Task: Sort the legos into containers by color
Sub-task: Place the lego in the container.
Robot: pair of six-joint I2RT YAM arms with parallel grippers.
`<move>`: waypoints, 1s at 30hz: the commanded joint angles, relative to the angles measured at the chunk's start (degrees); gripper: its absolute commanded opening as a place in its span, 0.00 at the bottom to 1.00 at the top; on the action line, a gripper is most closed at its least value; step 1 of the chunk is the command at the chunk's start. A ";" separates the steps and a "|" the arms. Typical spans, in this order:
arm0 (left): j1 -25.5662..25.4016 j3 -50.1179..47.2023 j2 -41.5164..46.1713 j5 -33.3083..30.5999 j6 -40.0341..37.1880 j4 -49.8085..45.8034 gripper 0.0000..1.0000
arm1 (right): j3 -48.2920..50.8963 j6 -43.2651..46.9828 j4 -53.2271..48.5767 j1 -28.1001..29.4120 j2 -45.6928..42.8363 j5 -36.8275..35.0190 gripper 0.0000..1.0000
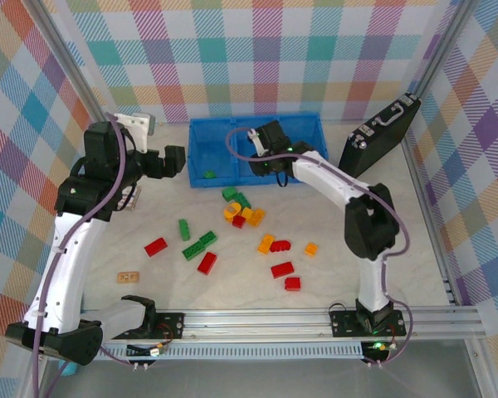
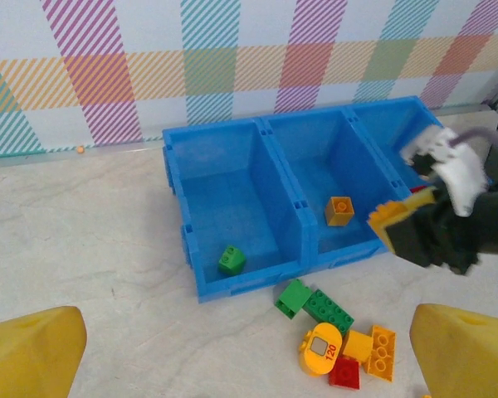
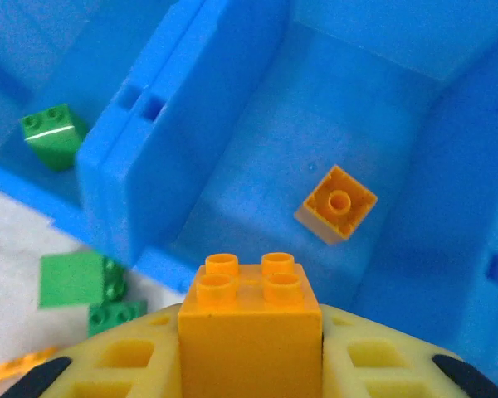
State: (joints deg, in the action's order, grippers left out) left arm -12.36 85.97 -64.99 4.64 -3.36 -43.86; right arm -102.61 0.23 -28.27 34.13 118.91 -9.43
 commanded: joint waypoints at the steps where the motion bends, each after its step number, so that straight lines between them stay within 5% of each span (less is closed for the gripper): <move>1: -0.30 0.21 0.19 1.60 -1.22 -0.71 1.00 | -5.52 2.30 0.33 -0.47 4.60 0.27 0.35; 14: 0.23 -0.39 -0.99 1.86 -1.33 -0.14 1.00 | -19.23 1.83 -4.52 -1.57 17.59 2.75 0.36; 30: 1.90 -0.59 -1.59 4.04 -0.95 0.26 1.00 | -19.46 1.37 -5.66 -2.24 16.09 2.75 0.46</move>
State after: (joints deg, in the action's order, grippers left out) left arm -11.40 85.73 -66.32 7.05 -3.97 -43.83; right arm -120.22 2.00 -32.64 32.18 137.25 -7.42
